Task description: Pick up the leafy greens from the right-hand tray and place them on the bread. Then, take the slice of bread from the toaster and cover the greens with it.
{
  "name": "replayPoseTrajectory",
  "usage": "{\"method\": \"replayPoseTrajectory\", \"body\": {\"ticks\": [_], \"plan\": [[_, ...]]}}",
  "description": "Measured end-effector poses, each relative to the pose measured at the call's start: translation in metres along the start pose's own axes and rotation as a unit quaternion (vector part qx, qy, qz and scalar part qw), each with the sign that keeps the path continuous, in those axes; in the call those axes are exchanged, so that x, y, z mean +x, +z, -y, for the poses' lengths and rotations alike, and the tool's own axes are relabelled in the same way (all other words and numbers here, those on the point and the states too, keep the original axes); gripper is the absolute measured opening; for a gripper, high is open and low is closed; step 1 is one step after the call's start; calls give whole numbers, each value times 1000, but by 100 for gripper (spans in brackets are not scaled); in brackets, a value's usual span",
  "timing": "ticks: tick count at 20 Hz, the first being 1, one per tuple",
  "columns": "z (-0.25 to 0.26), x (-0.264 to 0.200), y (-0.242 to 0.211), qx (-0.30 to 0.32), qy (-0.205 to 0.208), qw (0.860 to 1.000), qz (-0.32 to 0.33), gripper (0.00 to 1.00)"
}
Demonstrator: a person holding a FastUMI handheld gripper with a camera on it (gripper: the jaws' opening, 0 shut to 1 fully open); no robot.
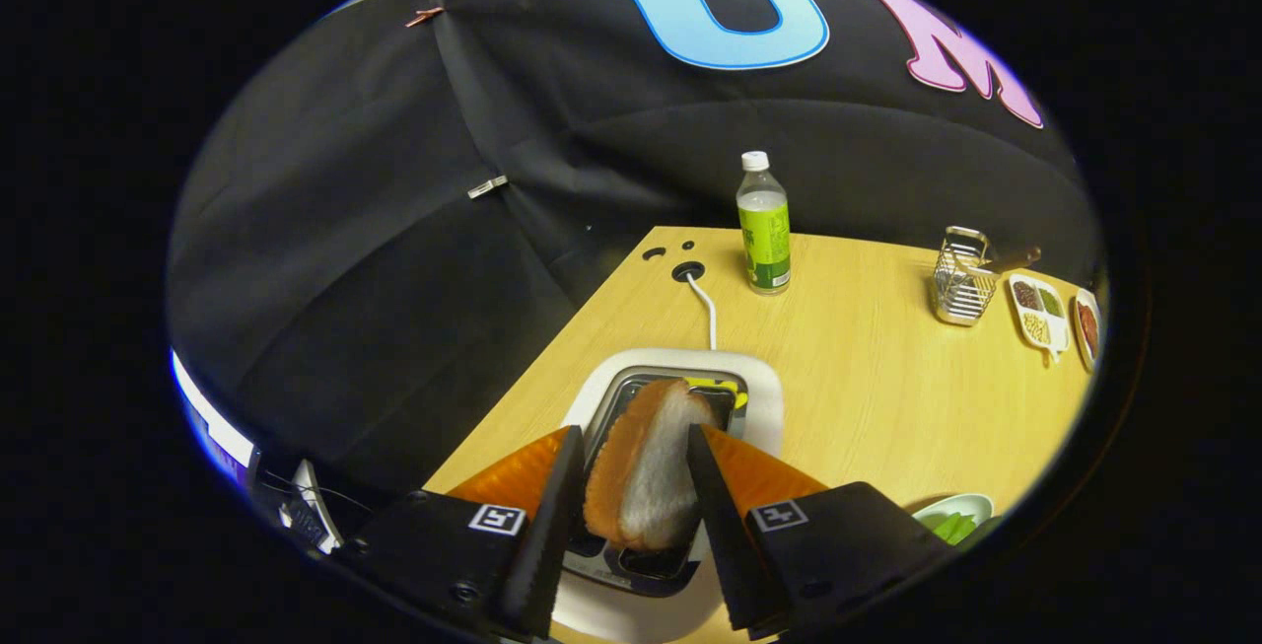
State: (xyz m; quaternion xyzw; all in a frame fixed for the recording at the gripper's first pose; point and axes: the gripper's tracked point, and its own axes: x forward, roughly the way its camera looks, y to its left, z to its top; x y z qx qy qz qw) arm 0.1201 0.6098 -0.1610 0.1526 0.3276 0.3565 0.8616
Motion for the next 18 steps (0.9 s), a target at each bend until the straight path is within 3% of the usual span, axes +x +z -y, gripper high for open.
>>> {"method": "replayPoseTrajectory", "body": {"ticks": [4,7,11,18], "plan": [[13,-4,-3,14,-30,999,-15,24],[13,-8,0,31,-27,999,-23,17],[4,-30,26,38,-17,999,12,17],[10,-114,88,90,12,991,97,17]]}}
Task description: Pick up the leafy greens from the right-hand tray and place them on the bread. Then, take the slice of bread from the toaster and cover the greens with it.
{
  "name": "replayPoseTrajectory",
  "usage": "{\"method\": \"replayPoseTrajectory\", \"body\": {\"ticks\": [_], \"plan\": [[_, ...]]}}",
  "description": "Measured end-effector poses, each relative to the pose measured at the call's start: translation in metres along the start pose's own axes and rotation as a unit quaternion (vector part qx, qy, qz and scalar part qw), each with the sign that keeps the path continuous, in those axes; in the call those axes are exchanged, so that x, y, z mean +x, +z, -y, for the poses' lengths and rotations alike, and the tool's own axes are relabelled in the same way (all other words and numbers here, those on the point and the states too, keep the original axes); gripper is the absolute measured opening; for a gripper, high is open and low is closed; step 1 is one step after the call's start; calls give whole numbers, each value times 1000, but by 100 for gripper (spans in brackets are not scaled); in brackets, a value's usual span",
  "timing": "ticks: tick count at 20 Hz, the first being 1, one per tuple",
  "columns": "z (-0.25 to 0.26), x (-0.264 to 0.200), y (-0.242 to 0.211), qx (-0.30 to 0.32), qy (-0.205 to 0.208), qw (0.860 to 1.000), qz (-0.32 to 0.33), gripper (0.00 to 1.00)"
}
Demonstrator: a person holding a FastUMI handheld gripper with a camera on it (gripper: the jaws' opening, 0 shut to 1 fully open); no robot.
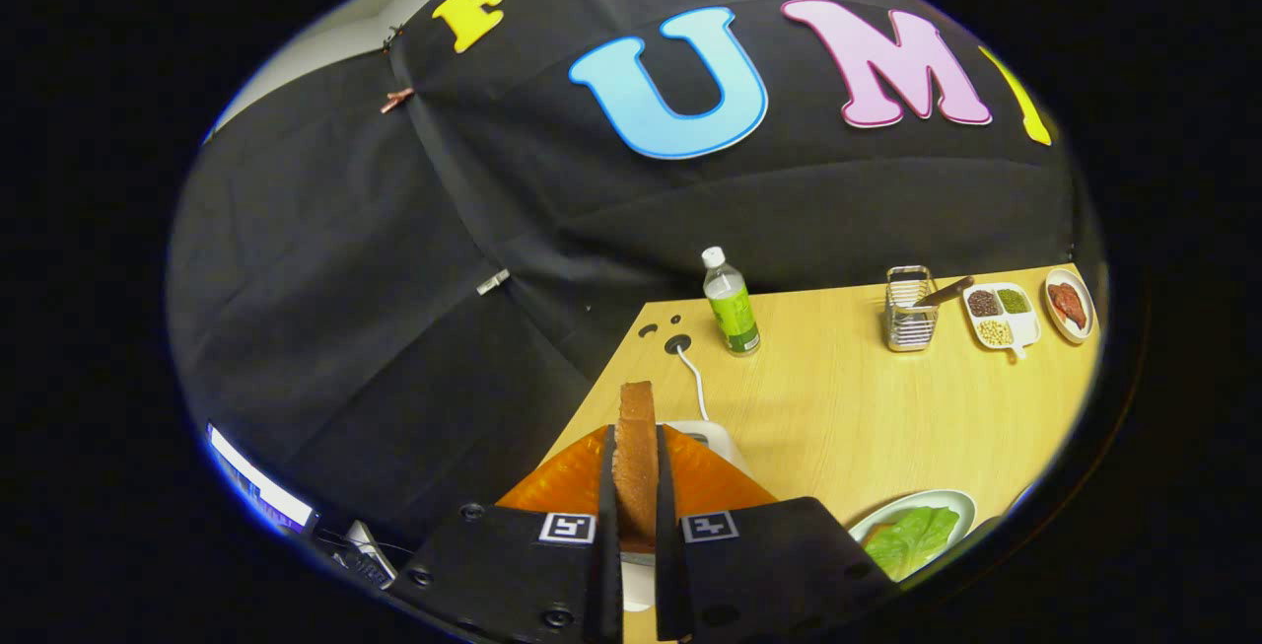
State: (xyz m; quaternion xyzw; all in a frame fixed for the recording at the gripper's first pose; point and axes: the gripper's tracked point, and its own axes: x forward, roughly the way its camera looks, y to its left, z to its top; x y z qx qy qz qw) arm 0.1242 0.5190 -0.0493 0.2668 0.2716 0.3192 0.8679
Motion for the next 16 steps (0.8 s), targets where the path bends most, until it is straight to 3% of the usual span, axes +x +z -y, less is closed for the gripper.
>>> {"method": "replayPoseTrajectory", "body": {"ticks": [5,9,11,16], "plan": [[68,-58,8,6,-44,998,32,17],[150,-87,-41,-6,-105,994,14,17],[182,-92,-70,16,-128,992,2,17],[211,-87,-105,84,-139,987,16,17]]}}
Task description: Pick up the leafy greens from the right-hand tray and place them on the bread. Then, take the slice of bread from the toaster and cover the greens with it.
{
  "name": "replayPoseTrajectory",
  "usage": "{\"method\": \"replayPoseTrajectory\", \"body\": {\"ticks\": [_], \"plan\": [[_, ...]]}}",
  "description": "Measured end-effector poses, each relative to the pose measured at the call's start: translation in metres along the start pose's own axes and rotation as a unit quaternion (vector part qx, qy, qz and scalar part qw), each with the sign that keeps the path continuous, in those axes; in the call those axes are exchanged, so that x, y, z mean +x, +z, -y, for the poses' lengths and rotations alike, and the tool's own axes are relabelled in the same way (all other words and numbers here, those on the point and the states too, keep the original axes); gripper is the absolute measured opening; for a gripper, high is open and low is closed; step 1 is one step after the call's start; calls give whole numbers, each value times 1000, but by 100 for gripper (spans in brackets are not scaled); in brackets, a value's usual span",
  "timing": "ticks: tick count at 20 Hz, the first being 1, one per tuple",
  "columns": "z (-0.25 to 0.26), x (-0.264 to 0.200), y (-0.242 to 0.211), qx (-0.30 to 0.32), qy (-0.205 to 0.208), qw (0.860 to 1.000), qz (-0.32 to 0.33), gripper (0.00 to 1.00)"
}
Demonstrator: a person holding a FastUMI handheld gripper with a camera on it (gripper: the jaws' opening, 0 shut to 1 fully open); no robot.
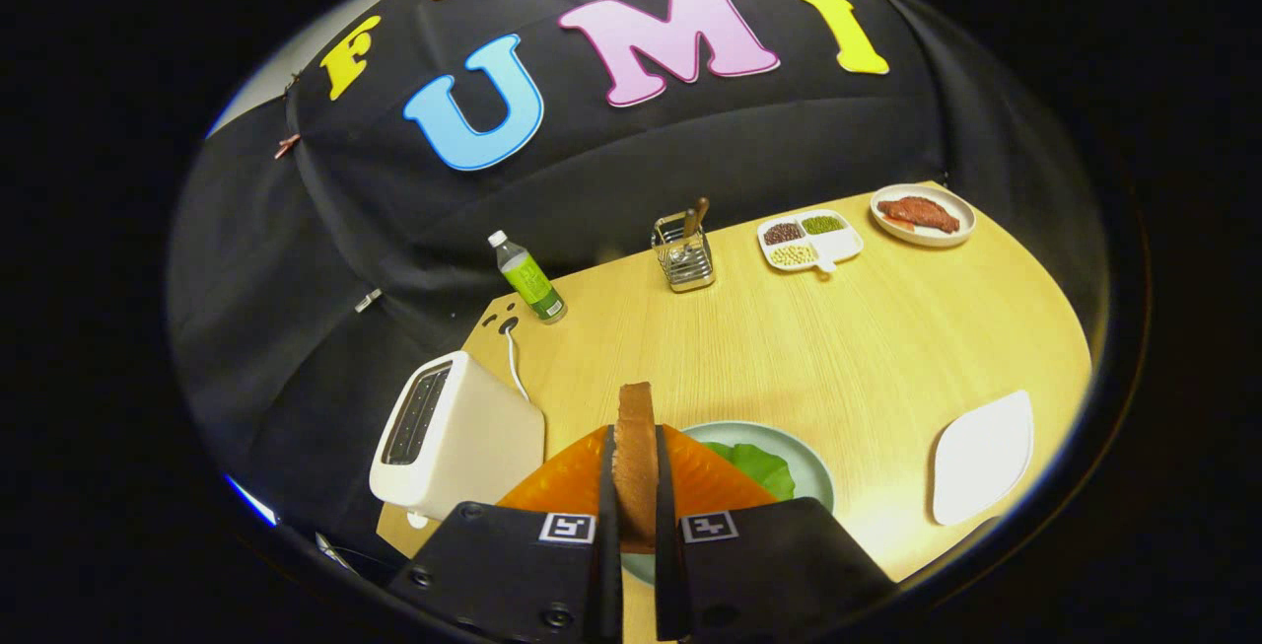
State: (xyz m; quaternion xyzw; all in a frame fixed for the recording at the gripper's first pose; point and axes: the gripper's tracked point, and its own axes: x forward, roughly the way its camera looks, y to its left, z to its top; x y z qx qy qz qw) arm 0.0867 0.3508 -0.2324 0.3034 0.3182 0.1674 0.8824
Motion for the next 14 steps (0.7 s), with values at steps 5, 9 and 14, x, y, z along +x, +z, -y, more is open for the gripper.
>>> {"method": "replayPoseTrajectory", "body": {"ticks": [5,9,14], "plan": [[12,15,-22,44,-15,999,9,17],[24,24,-37,76,-21,997,7,17],[64,37,-52,57,-54,997,-13,17]]}}
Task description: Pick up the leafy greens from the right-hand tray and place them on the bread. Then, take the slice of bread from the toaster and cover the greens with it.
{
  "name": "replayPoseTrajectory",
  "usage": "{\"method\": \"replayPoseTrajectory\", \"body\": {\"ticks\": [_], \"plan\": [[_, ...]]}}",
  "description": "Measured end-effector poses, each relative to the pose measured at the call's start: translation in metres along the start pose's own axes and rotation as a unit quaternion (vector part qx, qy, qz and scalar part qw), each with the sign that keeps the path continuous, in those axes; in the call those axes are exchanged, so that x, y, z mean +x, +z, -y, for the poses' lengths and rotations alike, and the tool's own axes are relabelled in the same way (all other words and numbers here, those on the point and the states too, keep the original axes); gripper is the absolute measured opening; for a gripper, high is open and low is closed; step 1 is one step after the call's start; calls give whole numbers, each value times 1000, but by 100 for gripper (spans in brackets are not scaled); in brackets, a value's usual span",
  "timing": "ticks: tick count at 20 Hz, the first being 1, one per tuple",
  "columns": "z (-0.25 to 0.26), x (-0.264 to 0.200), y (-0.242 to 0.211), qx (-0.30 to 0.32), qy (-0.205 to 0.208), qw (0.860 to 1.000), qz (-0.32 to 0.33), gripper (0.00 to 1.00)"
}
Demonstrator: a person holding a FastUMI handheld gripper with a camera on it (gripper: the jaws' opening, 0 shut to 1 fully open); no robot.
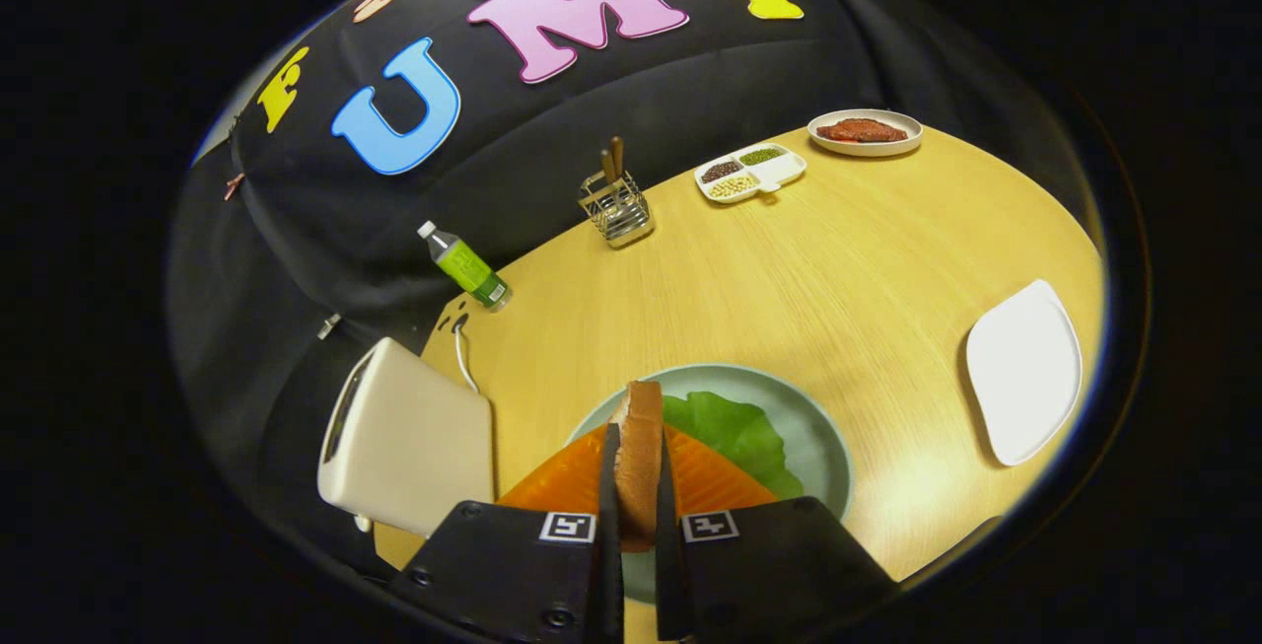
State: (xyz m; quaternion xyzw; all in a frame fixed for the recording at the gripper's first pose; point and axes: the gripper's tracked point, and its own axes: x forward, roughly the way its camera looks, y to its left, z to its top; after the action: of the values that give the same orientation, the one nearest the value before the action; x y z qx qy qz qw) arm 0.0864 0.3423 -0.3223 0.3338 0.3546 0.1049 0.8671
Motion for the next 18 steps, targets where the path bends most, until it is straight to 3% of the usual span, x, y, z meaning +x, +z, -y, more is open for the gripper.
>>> {"method": "replayPoseTrajectory", "body": {"ticks": [8,13,18], "plan": [[22,8,-2,-46,-12,999,-20,17],[30,12,-5,-91,-25,995,-24,22],[53,9,-2,-186,-55,981,-21,54]]}}
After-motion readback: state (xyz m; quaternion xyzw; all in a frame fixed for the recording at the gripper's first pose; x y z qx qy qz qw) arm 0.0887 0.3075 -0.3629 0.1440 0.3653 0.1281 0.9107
